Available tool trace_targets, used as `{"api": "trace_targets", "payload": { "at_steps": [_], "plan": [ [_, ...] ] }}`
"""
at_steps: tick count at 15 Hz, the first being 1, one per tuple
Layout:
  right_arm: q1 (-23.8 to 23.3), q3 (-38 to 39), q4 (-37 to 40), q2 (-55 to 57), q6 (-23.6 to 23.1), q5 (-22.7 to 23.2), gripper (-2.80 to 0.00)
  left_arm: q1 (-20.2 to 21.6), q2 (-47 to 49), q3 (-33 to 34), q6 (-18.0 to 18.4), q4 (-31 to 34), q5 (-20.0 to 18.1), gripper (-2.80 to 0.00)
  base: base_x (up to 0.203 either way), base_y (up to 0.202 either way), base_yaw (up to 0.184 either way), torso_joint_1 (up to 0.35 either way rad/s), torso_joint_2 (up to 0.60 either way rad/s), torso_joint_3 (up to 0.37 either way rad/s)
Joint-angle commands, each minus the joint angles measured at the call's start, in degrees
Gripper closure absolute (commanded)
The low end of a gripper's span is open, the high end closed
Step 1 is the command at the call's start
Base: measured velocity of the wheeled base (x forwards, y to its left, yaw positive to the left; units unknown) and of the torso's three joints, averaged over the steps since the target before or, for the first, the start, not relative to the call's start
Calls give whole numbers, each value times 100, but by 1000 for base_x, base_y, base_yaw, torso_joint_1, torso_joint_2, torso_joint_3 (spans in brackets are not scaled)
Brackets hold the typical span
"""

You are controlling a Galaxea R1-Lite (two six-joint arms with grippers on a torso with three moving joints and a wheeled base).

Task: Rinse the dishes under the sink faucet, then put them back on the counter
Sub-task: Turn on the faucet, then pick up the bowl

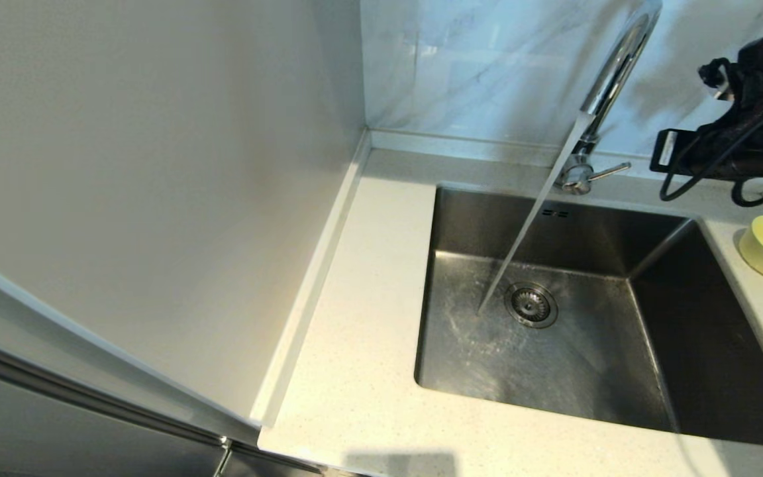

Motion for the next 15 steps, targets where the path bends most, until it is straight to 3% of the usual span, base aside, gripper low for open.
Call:
{"api": "trace_targets", "payload": {
  "at_steps": [1,6,7,10,15],
  "plan": [
    [-324,-64,148,-192,-212,-148,0,0,0,0,0,0,-1,0,0,0,0,0,0,0],
    [-1395,38,898,-325,-1205,-22,0,0,0,0,0,0,-1,0,0,0,0,0,0,0],
    [-1499,26,906,-285,-1246,-10,-280,0,0,0,0,0,-1,0,0,0,0,0,0,0],
    [-1704,52,943,-117,-1472,28,-280,0,0,0,0,0,-1,0,0,0,0,0,0,0],
    [-1947,24,926,460,-1471,74,-280,0,0,0,0,0,-1,0,0,0,0,0,0,0]
  ]
}}
